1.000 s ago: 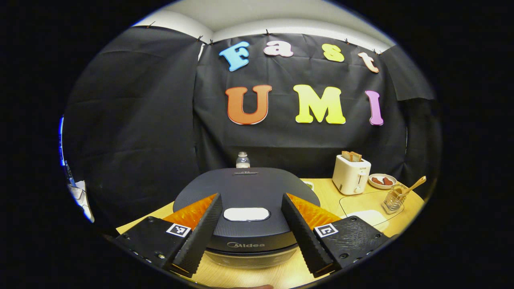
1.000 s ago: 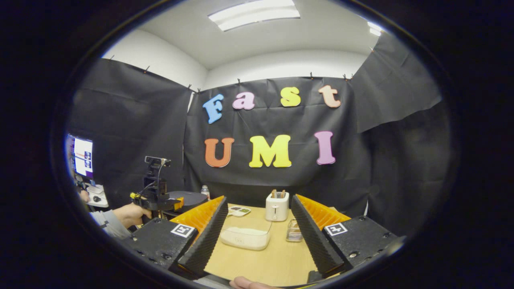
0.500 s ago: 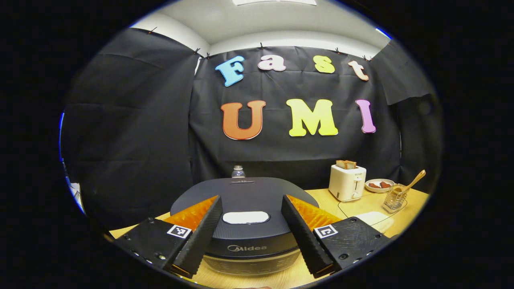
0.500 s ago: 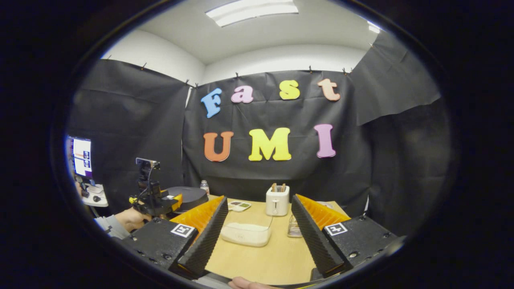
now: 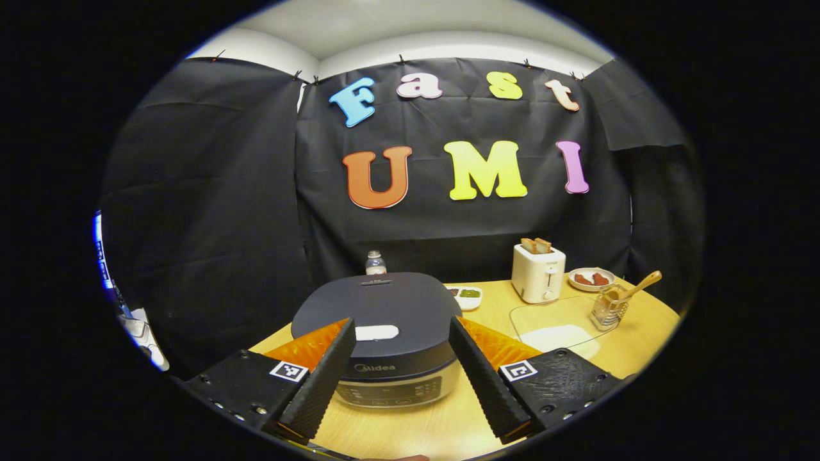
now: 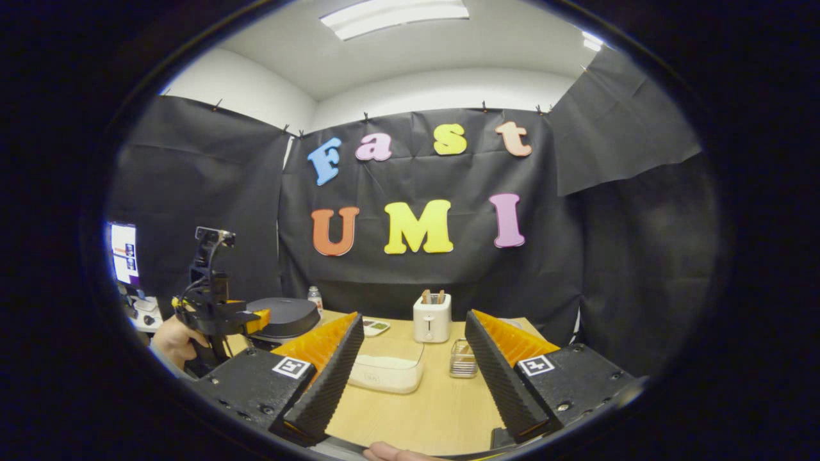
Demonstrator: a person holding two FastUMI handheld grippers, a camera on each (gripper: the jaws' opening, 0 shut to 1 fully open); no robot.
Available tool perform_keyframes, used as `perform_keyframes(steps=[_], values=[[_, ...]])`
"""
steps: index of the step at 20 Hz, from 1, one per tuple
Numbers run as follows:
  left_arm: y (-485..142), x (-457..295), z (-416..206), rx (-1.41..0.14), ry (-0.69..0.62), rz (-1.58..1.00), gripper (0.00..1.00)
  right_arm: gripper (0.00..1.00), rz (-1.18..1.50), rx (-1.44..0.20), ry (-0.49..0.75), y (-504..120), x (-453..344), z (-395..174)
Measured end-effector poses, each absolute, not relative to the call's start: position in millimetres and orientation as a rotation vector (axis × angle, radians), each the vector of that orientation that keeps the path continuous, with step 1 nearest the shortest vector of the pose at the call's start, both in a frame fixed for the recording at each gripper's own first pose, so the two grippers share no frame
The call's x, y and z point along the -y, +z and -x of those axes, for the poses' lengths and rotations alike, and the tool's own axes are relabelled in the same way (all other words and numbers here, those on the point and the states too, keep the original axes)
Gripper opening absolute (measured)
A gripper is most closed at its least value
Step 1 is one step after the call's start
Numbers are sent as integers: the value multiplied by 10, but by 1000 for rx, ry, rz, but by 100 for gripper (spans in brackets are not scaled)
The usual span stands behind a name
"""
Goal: Close the left gripper, press the button to open the rice cooker; take a wooden spoon from the chopstick holder with the right hand, scoop a spoonful of rice and pour it into the rice cooker, then put the wooden spoon back into the chopstick holder.
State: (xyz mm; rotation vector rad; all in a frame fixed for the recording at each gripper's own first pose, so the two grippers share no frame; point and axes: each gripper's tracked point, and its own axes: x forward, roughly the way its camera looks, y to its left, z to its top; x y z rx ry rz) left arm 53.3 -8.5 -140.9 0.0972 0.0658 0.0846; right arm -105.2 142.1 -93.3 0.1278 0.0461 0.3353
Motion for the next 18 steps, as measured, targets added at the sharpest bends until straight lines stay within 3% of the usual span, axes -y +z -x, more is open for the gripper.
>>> perform_keyframes(steps=[9, 10, 11, 18], values=[[-1092, 569, 511, 62, 28, -41, 95, 98, -163, -39, 269, -939, -1099, 981], [-1054, 612, 595, 72, 16, -36, 100, 100, -161, -40, 256, -955, -1051, 973], [-1038, 661, 670, 76, 4, -34, 95, 100, -161, -40, 248, -961, -1031, 974], [-752, 856, 1027, 156, -44, -62, 95, 98, -151, -43, 212, -964, -939, 911]])
